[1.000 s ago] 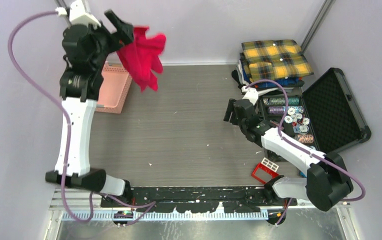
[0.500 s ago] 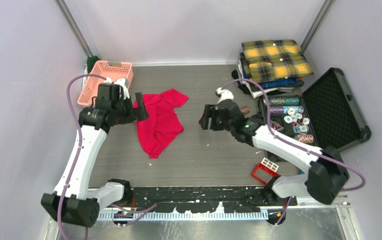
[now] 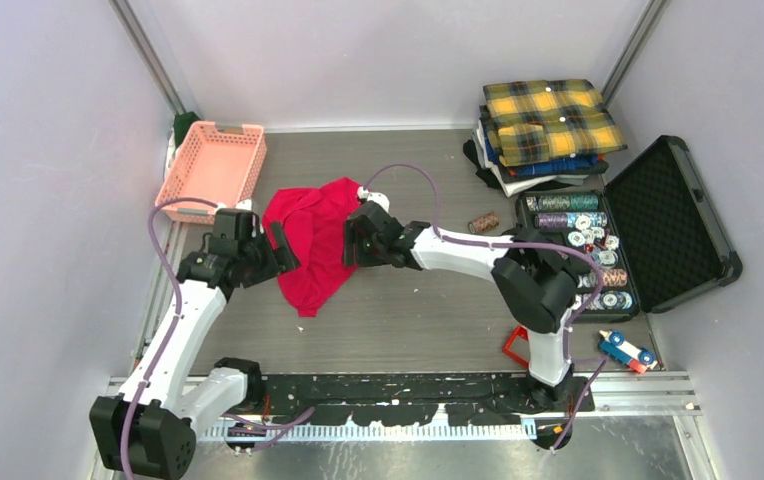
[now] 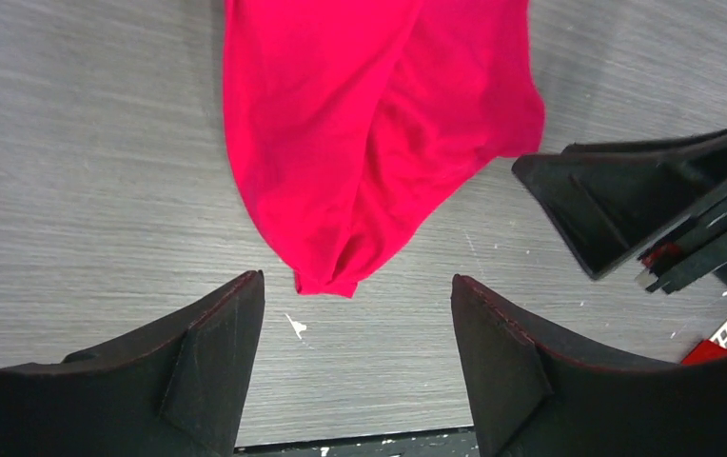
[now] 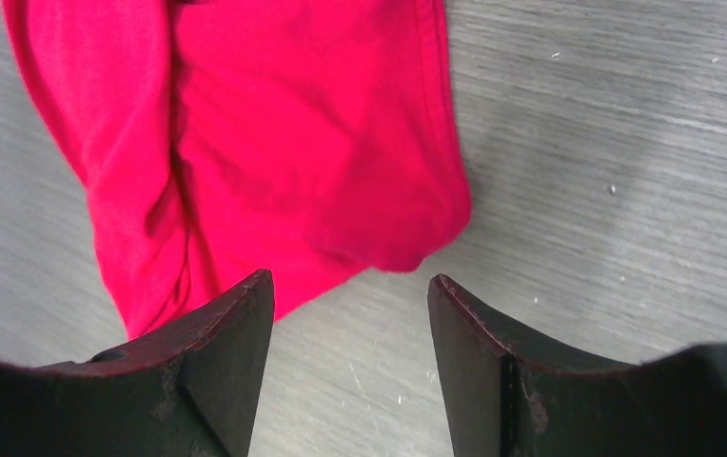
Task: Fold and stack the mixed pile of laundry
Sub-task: Flatten out the T-shirt at the center of the board.
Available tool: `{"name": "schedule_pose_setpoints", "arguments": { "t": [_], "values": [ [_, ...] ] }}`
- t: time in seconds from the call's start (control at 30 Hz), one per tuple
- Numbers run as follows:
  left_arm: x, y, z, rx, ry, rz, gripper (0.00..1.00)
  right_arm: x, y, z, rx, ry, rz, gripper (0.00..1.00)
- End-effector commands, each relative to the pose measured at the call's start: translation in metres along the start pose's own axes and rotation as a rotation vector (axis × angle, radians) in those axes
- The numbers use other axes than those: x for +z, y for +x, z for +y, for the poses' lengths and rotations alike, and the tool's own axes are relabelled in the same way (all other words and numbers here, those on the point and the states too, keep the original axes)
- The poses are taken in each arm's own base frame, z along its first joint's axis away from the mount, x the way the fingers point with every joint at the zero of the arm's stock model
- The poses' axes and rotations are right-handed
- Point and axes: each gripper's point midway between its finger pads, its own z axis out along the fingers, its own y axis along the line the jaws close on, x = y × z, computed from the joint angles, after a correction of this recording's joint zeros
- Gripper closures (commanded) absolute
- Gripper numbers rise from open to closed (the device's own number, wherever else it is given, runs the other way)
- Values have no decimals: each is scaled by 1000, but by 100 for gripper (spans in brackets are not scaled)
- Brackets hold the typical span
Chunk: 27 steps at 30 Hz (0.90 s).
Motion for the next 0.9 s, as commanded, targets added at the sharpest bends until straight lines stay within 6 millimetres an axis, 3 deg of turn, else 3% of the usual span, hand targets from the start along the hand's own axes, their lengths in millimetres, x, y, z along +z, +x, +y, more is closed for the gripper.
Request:
{"name": "schedule_pose_setpoints", "arguments": {
  "t": [0.0,0.07,0.2,0.37,0.43,0.53,0.63,0.7,0.77,0.8,0.87],
  "values": [
    [11,-5,-3,-82,27,-93,24,12,-17,2,47,40,-32,35],
    [20,3,5,-96,-5,-80,16,19,-13,-4,63,56,-22,37],
    [49,29,18,-211,-4,-85,13,36,-4,-14,100,78,-3,44],
    [68,14,41,-231,-75,-246,18,49,1,-13,111,53,7,54],
    [75,11,45,-247,-91,-262,19,54,1,-14,113,45,9,67],
    [87,13,47,-279,-107,-255,26,53,-2,-21,129,46,9,94],
    [97,9,48,-282,-104,-275,39,41,-13,-31,158,53,-13,99],
    [102,6,42,-281,-66,-289,61,27,-25,-38,169,64,-34,99],
    [105,-3,30,-268,-3,-315,94,11,-38,-46,164,88,-59,99],
    [105,-8,25,-259,19,-323,99,2,-45,-51,155,104,-72,99],
    [98,-18,19,-243,34,-343,100,-16,-60,-59,149,138,-100,99]
  ]
}}
